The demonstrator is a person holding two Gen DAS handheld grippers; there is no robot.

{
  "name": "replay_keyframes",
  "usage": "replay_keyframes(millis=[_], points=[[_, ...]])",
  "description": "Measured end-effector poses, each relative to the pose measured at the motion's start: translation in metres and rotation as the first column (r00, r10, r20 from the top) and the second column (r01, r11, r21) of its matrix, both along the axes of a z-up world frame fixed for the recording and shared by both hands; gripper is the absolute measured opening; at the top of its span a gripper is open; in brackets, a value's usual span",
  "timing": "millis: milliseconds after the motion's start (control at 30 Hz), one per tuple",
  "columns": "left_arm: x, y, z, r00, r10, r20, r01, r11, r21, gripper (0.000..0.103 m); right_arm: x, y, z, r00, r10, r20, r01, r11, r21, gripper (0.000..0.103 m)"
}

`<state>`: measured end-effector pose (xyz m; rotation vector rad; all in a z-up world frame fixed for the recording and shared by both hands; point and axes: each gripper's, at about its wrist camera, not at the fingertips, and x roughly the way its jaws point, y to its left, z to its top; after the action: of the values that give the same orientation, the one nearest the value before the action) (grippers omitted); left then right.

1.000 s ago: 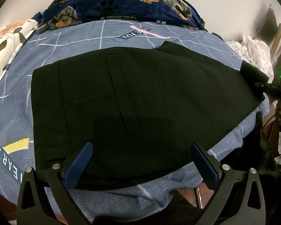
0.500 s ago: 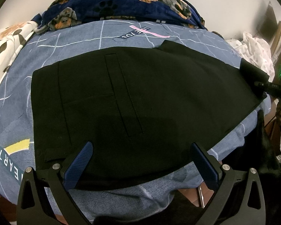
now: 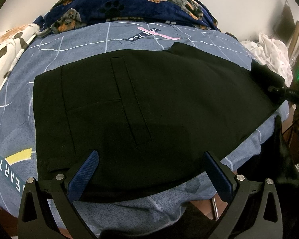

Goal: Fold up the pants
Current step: 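Lift the held hem up with the right gripper toward the waist, then lay the hem over the trousers near the waist and open the right gripper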

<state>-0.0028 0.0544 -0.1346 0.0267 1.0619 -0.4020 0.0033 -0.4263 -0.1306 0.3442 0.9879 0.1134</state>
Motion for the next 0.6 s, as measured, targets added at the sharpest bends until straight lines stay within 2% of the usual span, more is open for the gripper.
replay_keyframes(millis=[367,500,567,600], points=[[0.0,0.0,0.0,1.0,0.0,0.001,0.0,1.0,0.001,0.103,0.003,0.011,-0.003,0.999,0.034,-0.01,-0.034,0.999,0.007,0.017],[0.0,0.0,0.0,1.0,-0.002,0.001,0.002,1.0,0.005,0.103,0.003,0.011,-0.005,0.999,0.044,-0.015,-0.043,0.998,0.039,0.026],[-0.001,0.0,0.0,1.0,-0.002,0.002,0.002,1.0,0.006,0.103,0.003,0.012,-0.006,0.998,0.059,-0.019,-0.058,0.996,0.075,0.035],[-0.001,0.0,0.0,1.0,-0.002,0.002,0.002,1.0,0.006,0.103,0.002,0.013,-0.005,0.997,0.071,-0.019,-0.069,0.993,0.093,0.043]])
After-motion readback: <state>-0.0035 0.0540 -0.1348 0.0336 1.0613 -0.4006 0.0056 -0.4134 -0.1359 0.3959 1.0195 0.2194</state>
